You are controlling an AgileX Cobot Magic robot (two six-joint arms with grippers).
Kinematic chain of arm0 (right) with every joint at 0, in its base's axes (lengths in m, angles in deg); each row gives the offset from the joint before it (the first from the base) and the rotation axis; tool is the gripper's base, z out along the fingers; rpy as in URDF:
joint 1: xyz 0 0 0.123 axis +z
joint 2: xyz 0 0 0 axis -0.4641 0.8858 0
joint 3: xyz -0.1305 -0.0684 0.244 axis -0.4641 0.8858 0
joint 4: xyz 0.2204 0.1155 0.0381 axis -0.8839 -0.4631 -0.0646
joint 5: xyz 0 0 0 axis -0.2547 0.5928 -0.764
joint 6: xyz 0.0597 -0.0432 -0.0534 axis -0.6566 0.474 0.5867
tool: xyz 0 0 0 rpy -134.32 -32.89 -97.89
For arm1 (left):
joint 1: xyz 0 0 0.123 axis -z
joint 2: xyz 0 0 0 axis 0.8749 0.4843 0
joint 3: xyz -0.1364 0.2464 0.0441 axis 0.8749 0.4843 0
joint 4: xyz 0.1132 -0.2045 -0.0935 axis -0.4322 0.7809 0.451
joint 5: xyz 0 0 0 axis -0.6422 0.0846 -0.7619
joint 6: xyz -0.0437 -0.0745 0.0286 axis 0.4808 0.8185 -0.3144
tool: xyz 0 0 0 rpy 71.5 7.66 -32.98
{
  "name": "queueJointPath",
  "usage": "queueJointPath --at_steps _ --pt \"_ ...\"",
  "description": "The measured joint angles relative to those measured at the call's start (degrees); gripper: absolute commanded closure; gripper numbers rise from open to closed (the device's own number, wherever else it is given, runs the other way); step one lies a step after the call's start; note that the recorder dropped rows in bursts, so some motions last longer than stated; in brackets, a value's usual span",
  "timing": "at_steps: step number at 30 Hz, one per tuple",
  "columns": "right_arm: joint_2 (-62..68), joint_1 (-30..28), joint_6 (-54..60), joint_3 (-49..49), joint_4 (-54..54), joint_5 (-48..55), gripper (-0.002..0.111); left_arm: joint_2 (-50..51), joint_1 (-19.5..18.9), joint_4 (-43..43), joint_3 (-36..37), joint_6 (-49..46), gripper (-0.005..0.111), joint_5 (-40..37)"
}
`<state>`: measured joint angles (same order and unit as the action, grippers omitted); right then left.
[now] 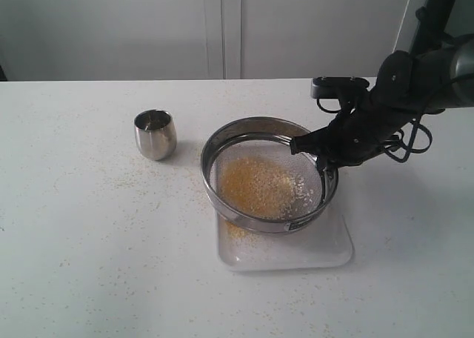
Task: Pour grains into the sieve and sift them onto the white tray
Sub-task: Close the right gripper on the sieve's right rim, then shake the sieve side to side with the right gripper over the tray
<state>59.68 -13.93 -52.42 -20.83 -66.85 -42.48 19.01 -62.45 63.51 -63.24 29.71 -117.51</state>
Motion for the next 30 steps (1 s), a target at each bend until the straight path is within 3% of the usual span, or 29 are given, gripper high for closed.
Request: queueJointPath --at_steps 6,17,24,30 --pt "0.0 0.0 0.0 0.0 0.1 0.1 0.108 0.0 0.0 0.0 0.0 0.0 0.107 0.0" --pt "-4.5 0.0 -4.7 0.0 0.2 11.0 0.108 0.0 0.0 0.0 0.0 0.0 0.107 0.0" --pt "-4.2 0.0 -4.9 0.0 1.2 -0.5 0.108 0.0 0.0 0.0 0.0 0.0 0.107 0.0" --pt "-4.6 0.1 -4.7 0.1 3.1 10.6 0.108 0.0 0.0 0.0 0.0 0.0 0.107 0.0"
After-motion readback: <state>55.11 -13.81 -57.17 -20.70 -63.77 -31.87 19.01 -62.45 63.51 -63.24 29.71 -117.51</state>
